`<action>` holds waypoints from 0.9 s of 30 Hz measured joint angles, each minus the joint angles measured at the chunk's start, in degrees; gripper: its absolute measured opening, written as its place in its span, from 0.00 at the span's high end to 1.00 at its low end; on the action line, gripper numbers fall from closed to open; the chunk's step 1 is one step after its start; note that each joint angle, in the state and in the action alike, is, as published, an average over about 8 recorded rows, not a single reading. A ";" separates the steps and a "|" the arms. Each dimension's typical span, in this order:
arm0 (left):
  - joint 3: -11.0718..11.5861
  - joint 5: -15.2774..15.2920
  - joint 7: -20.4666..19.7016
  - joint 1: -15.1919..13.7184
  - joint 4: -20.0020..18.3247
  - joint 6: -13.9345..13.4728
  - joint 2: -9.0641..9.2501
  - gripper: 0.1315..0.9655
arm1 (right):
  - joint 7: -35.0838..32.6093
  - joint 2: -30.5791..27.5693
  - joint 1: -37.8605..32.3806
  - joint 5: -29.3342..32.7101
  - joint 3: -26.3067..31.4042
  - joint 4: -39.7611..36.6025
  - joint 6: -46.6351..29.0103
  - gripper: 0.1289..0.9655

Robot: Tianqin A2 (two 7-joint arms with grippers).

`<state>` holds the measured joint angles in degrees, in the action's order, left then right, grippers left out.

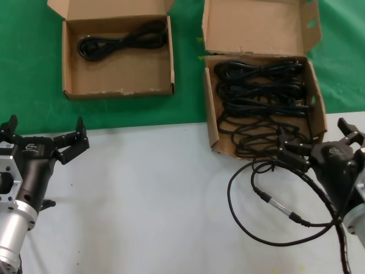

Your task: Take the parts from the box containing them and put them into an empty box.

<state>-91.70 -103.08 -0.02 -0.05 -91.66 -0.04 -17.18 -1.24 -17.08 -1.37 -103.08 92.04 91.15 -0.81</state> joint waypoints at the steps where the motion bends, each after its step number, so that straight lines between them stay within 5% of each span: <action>1: 0.00 0.00 0.00 0.00 0.00 0.00 0.00 0.00 | 0.00 0.00 0.00 0.00 0.00 0.00 0.00 0.00; 27: 0.00 0.00 0.00 0.00 0.00 0.00 0.00 0.00 | 0.00 0.00 0.00 0.00 0.00 0.00 0.00 0.00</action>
<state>-91.70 -103.08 -0.02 -0.05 -91.66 -0.04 -17.18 -1.24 -17.08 -1.37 -103.08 92.04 91.15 -0.81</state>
